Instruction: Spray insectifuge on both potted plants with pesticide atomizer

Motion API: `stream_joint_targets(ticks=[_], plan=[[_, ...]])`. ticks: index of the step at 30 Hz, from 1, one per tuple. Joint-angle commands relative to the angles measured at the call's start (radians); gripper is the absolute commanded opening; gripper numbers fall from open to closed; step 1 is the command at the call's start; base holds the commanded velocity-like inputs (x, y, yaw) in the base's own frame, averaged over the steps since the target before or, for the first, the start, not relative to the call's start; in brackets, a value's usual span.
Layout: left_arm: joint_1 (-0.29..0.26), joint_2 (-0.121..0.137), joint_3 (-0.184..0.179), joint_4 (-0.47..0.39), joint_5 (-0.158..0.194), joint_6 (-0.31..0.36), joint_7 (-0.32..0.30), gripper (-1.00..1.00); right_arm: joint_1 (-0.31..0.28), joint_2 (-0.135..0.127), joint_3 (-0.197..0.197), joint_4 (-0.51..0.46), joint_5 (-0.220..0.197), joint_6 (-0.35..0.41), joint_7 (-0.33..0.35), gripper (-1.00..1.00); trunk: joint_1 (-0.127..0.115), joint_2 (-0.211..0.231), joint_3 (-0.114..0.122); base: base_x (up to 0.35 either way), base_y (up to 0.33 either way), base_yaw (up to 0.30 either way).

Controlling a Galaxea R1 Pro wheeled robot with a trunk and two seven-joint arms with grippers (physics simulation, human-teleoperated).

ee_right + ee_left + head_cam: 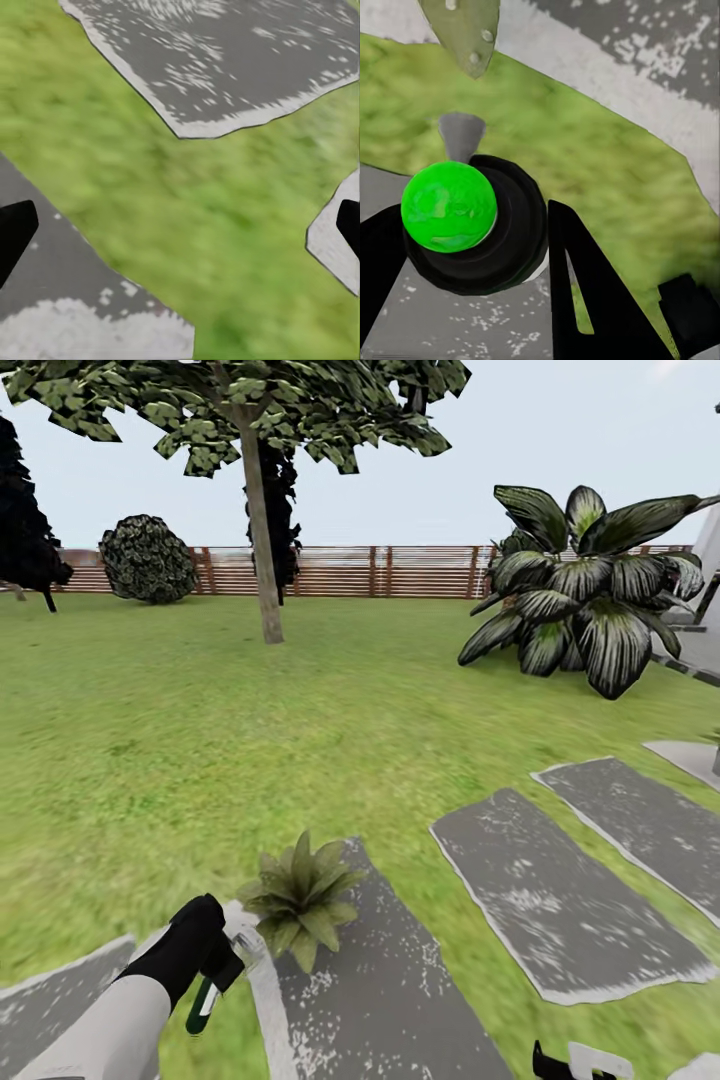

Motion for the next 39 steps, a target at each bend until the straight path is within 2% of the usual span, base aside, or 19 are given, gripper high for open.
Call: stream_joint_targets(ticks=[1,4,6,12,21,25,28,31,35,37,39], plan=[[-0.001,0.005,0.005,-0.002,-0.009,0.003,-0.009,-1.0,-0.001,0.0,-0.004,0.001,0.002,-0.003,-0.001,1.0,0.0,0.0,-0.001,0.279,-0.16,0.075],[-0.001,0.036,0.023,-0.003,-0.009,0.004,-0.01,-1.0,-0.001,0.0,-0.004,0.001,0.002,-0.003,-0.001,1.0,0.0,0.0,-0.001,0.279,-0.16,0.029],[-0.001,0.04,0.028,-0.002,-0.011,0.004,-0.009,-1.0,-0.001,0.0,-0.004,0.001,0.002,-0.003,-0.001,1.0,0.0,0.0,-0.001,0.279,-0.158,0.008],[-0.001,0.029,0.031,-0.001,-0.017,0.005,-0.009,-1.0,-0.001,0.0,-0.004,0.001,0.002,-0.003,-0.001,1.0,0.0,0.0,-0.001,0.195,-0.192,0.001],[-0.001,0.027,0.033,-0.002,-0.015,0.004,-0.009,-1.0,-0.001,0.0,-0.004,0.001,0.002,-0.003,-0.001,1.0,0.0,0.0,-0.001,-0.182,-0.233,0.01],[-0.001,0.026,0.035,-0.003,-0.015,0.005,-0.009,-1.0,-0.001,0.001,-0.004,0.001,0.002,-0.003,-0.001,1.0,0.0,0.0,-0.001,-0.253,-0.203,0.239],[-0.007,0.011,0.032,-0.004,-0.013,0.009,-0.009,-1.0,-0.001,0.002,-0.004,0.001,0.002,-0.003,-0.001,1.0,0.0,0.0,-0.001,-0.099,-0.246,0.274],[-0.012,-0.002,0.031,-0.005,-0.013,0.012,-0.008,-1.0,-0.001,0.002,-0.004,0.001,0.002,-0.003,-0.001,1.0,0.0,0.0,-0.001,0.052,-0.261,0.278],[-0.01,-0.003,0.033,-0.004,-0.018,0.013,-0.008,-1.0,-0.001,0.002,-0.004,0.001,0.002,-0.003,-0.001,1.0,0.0,0.0,-0.001,0.207,-0.214,0.279],[-0.005,0.008,0.033,0.002,-0.018,0.012,-0.008,-1.0,-0.001,0.002,-0.004,0.001,0.002,-0.003,-0.001,1.0,0.0,0.0,-0.001,0.234,-0.203,0.279],[0.0,0.037,0.041,0.009,-0.018,0.011,-0.009,-1.0,-0.001,0.002,-0.004,0.001,0.002,-0.003,-0.001,1.0,0.0,0.0,-0.001,0.236,-0.202,0.279]])
